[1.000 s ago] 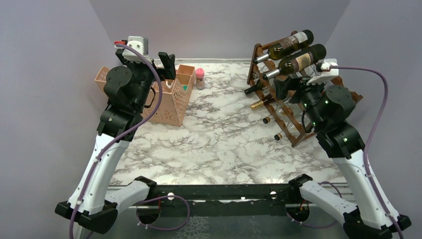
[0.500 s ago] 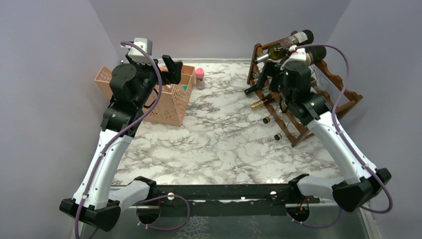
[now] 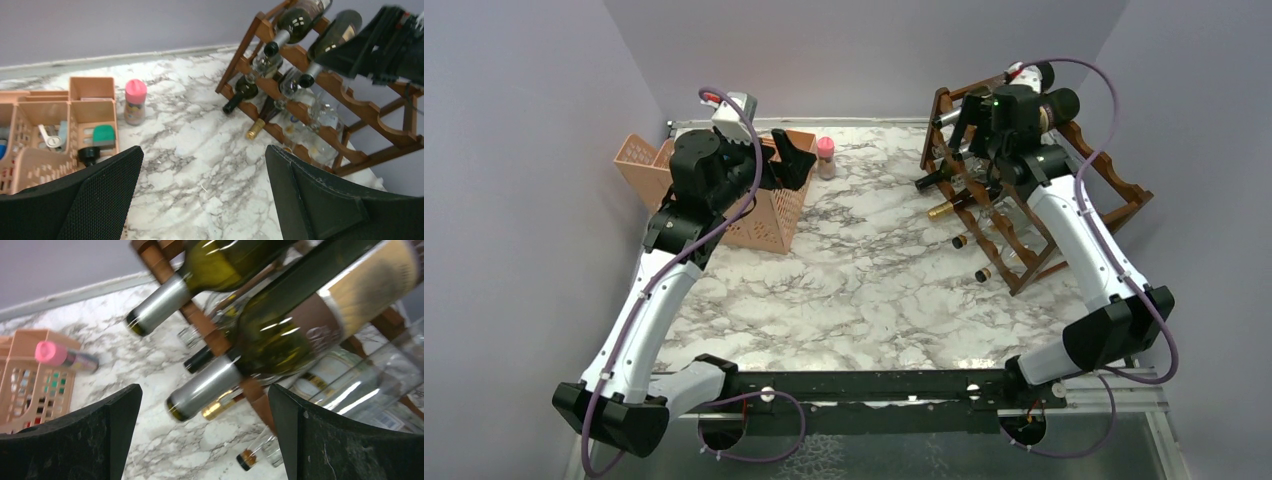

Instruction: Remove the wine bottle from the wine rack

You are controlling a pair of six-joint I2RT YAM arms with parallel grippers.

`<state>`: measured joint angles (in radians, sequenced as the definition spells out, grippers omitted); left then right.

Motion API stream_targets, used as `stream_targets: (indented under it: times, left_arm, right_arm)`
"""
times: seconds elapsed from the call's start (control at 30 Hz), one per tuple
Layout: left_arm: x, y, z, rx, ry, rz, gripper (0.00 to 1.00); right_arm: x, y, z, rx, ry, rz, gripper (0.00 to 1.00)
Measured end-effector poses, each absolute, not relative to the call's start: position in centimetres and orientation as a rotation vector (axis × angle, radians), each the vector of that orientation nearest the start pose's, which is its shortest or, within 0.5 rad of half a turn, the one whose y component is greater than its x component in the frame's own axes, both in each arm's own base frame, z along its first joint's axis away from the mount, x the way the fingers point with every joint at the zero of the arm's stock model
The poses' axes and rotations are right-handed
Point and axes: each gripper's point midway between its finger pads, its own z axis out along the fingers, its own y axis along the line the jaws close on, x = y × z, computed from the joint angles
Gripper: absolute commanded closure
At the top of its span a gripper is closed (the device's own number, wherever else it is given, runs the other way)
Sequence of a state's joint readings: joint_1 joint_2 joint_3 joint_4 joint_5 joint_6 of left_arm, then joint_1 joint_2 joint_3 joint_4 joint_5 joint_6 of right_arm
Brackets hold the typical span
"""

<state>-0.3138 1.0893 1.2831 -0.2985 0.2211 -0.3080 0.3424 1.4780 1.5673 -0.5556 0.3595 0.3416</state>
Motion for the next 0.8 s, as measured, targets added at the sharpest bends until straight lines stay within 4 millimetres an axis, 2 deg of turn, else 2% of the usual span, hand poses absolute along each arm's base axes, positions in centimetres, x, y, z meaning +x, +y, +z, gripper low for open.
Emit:
stream_targets:
  times: [0.13, 0.23, 0.37, 0.43, 0.63, 0.8]
  left_arm:
    - [32.5, -17.0, 36.8, 0.206, 1.767, -0.709, 0.01]
    - [32.1, -17.4, 35.9, 0.219, 1.797, -0.732, 0.01]
    - [31.9, -17.6, 35.7, 0.234, 1.806, -0.748, 0.01]
    - [31.8, -17.7, 35.7, 0.237, 1.806, -0.751, 0.01]
    - [31.5, -17.8, 35.6, 0.247, 1.809, -0.762, 0.01]
    - [31.1, -17.7, 35.1, 0.249, 1.82, -0.767, 0.01]
  right_arm:
    - [43.7, 6.8, 32.2, 0.315, 1.983, 0.062, 0.0]
    - [44.1, 6.5, 33.6, 0.326, 1.957, 0.081, 0.0]
    - [44.1, 6.4, 35.5, 0.35, 1.918, 0.101, 0.0]
    - [44.1, 5.7, 36.0, 0.387, 1.906, 0.107, 0.0]
    - [44.5, 0.2, 35.8, 0.583, 1.872, 0.096, 0.0]
    - [44.9, -2.8, 35.3, 0.703, 1.857, 0.15, 0.0]
